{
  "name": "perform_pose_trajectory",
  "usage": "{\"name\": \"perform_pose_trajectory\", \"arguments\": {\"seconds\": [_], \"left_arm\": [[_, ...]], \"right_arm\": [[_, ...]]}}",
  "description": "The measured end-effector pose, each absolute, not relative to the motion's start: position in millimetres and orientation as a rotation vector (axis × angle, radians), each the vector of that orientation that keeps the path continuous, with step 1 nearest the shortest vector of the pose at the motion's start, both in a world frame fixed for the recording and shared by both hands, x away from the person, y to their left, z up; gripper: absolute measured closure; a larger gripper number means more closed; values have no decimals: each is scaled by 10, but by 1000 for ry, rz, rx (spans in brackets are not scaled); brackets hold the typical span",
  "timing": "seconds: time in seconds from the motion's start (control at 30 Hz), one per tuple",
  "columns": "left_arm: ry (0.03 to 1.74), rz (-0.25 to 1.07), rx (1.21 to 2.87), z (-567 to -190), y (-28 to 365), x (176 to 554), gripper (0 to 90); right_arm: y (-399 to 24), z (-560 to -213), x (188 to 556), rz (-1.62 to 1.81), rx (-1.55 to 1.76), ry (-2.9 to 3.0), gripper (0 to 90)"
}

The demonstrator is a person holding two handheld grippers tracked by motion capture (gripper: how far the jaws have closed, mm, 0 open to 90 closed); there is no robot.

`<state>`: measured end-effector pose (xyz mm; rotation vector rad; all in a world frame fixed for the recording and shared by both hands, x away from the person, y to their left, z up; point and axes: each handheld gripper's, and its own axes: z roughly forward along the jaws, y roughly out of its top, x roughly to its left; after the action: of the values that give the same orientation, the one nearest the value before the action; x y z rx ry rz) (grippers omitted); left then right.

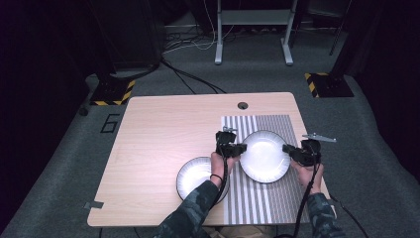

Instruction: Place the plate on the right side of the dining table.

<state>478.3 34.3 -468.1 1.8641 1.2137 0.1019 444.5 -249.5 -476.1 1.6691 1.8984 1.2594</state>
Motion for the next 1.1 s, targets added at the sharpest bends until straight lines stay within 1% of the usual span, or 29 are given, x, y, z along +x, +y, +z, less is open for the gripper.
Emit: {"name": "perform_pose_trajectory", "arguments": {"seconds": [0.3,0.73,1.1], "left_arm": [[1246,139,1903,-4743,290,4822,808],[1257,175,1946,-4770,237,4867,791],[1290,170,1976,-4802,200,4937,773]], "right_arm": [[-2449,-4890,4466,1217,1669,1895,807],[-2443,-4942,4515,1202,1689,1884,812],[-2422,-4986,4569,1188,1717,1865,813]]}}
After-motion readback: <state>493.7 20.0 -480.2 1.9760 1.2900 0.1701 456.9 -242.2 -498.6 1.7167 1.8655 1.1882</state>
